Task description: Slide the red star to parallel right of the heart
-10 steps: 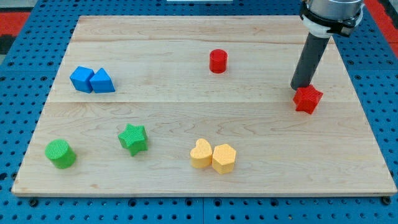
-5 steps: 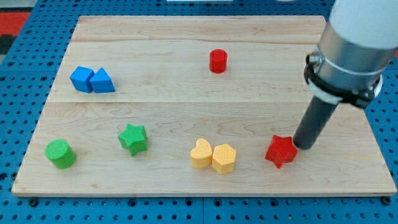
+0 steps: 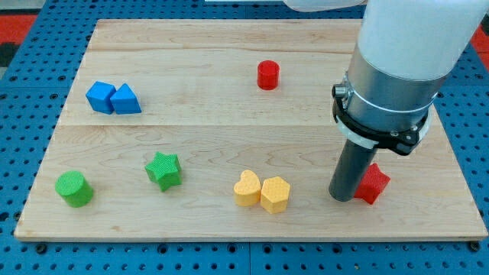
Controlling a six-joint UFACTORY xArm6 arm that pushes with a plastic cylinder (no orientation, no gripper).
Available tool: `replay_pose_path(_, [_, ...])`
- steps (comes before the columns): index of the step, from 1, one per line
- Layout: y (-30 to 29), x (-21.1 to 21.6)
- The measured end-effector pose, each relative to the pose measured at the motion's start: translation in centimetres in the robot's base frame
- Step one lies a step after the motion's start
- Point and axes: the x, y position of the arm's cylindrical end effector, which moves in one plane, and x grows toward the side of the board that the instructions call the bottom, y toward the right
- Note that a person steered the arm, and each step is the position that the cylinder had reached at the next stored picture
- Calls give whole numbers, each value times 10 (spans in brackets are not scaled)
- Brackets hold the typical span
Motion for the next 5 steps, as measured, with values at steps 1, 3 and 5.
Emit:
replay_pose_path(1, [-15,-24])
replay_pose_path(3, [3,-35])
replay_pose_path(5, [10,-27])
